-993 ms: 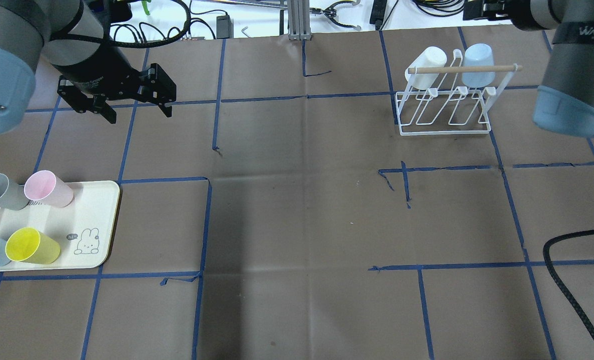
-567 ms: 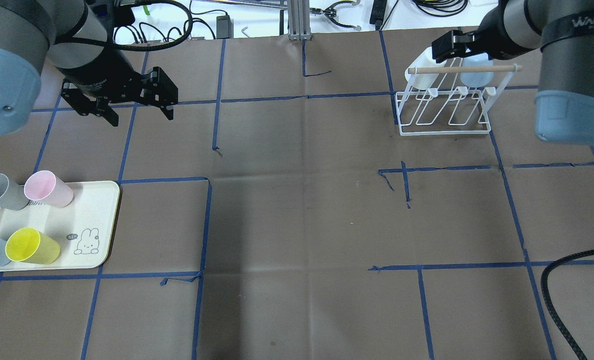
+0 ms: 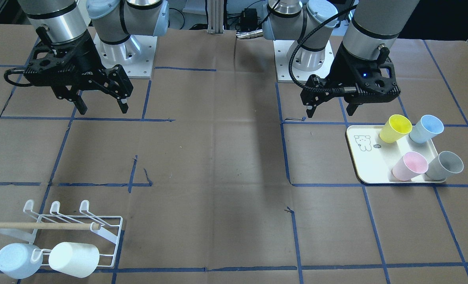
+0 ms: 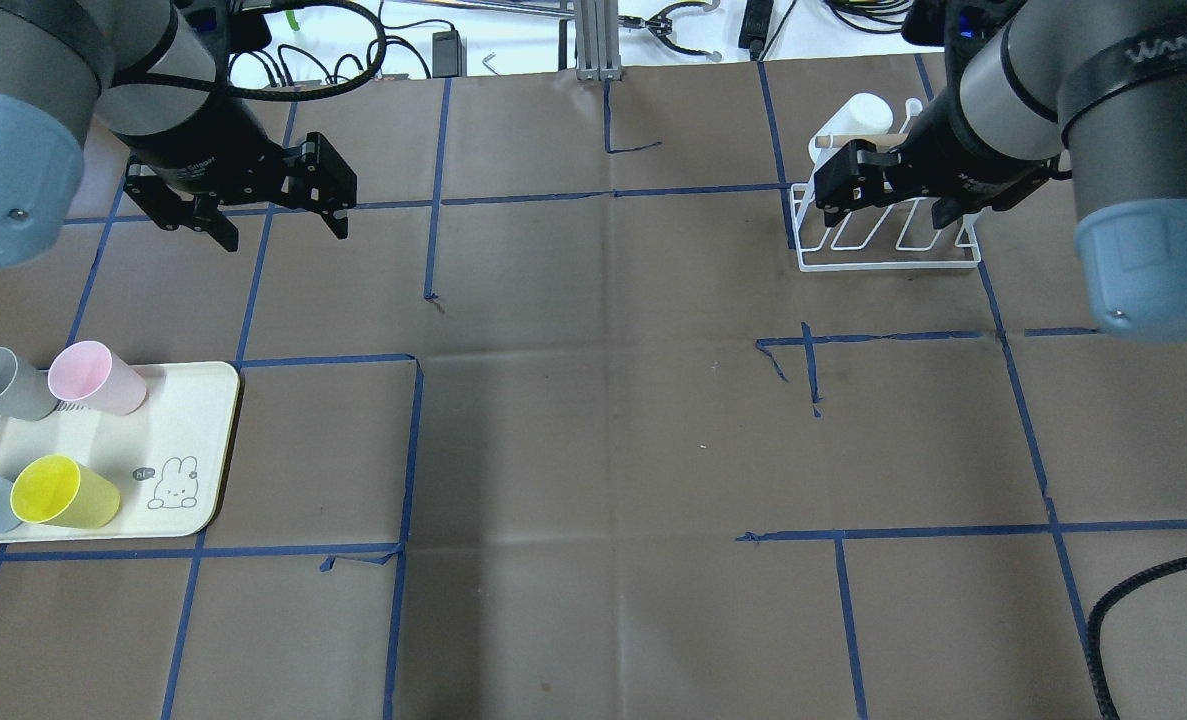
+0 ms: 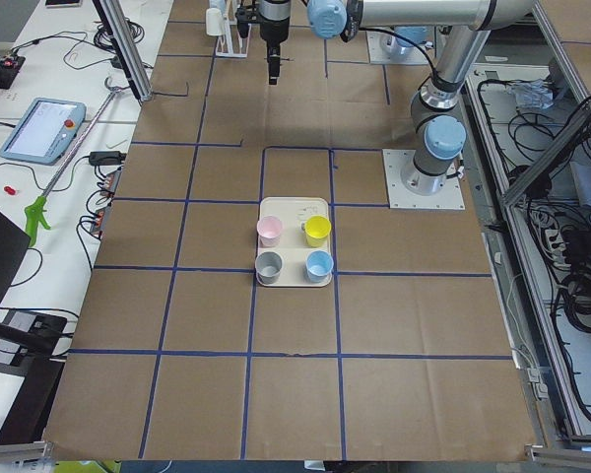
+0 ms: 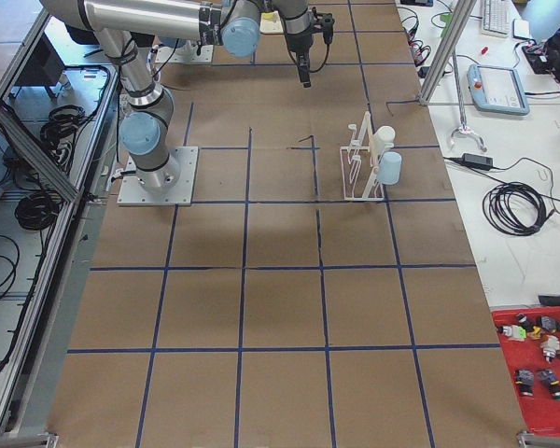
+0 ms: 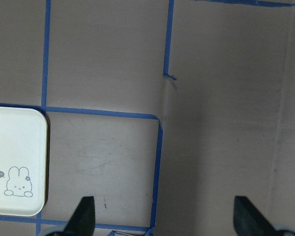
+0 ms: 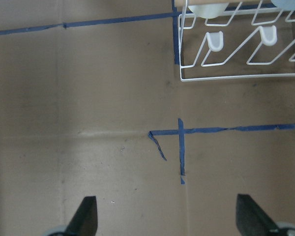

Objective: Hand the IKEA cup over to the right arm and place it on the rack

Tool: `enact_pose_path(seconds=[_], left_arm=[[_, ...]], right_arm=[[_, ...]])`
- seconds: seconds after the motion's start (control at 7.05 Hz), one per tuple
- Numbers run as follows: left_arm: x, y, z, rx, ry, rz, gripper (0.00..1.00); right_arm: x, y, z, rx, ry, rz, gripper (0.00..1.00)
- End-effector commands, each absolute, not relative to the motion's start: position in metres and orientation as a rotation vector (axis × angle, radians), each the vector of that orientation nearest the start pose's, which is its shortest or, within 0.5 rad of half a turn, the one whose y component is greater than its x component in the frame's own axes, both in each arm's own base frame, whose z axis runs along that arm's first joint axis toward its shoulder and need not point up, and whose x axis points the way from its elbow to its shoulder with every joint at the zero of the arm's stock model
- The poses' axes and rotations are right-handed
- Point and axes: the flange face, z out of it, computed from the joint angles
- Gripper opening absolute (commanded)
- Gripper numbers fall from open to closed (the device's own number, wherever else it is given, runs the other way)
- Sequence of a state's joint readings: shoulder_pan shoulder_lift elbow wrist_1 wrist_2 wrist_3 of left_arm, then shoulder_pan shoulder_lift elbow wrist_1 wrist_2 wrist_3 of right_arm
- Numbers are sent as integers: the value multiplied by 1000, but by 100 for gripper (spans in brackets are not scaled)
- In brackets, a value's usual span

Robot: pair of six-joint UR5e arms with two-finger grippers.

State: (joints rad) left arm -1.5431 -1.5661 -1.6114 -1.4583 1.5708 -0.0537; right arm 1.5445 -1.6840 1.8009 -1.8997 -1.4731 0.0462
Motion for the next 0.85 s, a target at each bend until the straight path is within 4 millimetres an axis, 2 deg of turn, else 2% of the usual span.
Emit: enact_pose_path(seconds=[0.0, 0.14, 0.28, 0.71], left_arm=[[-119, -501, 482, -128, 3136, -123, 99], [-119, -501, 482, -130, 3136, -123, 99], [-120, -500, 483, -128, 3138, -125, 99], [-120, -500, 483, -128, 3138, -125, 99]], right_arm=[[131, -456, 469, 150, 3103, -221, 100], [132, -456, 483, 237, 3097, -160, 100], [133, -463, 493, 249, 3089, -151, 100], [166, -463, 484, 137, 3103, -136, 100]])
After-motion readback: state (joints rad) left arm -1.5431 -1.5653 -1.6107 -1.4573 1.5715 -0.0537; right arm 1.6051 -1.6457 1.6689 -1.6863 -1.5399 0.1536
